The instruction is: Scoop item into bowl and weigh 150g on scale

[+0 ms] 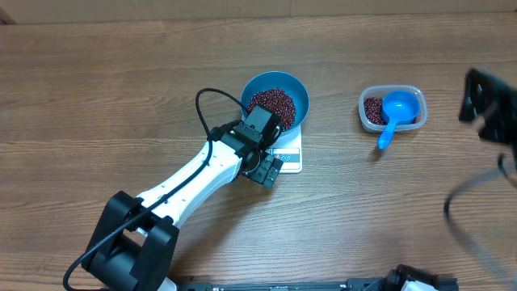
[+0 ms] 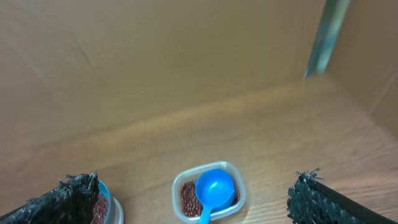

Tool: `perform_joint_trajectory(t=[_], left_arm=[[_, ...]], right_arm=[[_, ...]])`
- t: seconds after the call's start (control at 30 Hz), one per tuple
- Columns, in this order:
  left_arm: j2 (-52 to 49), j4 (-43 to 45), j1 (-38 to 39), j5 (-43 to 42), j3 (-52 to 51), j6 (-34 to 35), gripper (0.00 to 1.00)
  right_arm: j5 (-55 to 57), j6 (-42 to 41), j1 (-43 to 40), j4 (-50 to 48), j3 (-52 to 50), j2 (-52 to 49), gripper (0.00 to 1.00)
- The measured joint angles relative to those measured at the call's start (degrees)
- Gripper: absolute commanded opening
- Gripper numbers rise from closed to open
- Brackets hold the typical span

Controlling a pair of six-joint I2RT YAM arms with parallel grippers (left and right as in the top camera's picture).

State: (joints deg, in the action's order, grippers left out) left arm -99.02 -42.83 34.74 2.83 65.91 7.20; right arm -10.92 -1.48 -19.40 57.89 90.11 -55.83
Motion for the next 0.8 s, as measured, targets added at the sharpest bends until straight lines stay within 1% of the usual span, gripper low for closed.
perform_joint_trajectory(t=[0.27,0.37,0.43,0.57,0.7,0.73,0.8], left_arm=[[0.00,0.00,0.00,0.02,0.00,0.00,1.00],[0.00,-0.02,0.00,0.00,0.00,0.00,1.00],[0.00,0.00,0.00,-0.02,0.00,0.00,1.00],[0.00,0.02,0.00,0.00,0.00,0.00,1.00],[0.00,0.02,0.00,-0.02,0.00,0.00,1.00],[0.00,0.00,0.00,0.00,0.00,-0.02,1.00],[0.00,0.00,0.00,0.00,0.00,0.00,1.00]], right_arm=[[0.92,0.02,0.00,1.77,-0.42,20.02,1.00],[0.87,-0.02,0.00,1.62,-4.22,28.02,1.00],[0.94,0.00,0.00,-0.57,-9.16,32.98,1.00],[1.05,0.00,0.00,-8.66,-23.30,41.03,1.00],[1.20,0.00,0.13,-16.00,-34.73,44.96,1.00],[1.29,0.00,0.42,-18.47,-37.97,45.92,1.00],[1.31,0.02,1.73,-26.75,-45.86,48.48,1.00]])
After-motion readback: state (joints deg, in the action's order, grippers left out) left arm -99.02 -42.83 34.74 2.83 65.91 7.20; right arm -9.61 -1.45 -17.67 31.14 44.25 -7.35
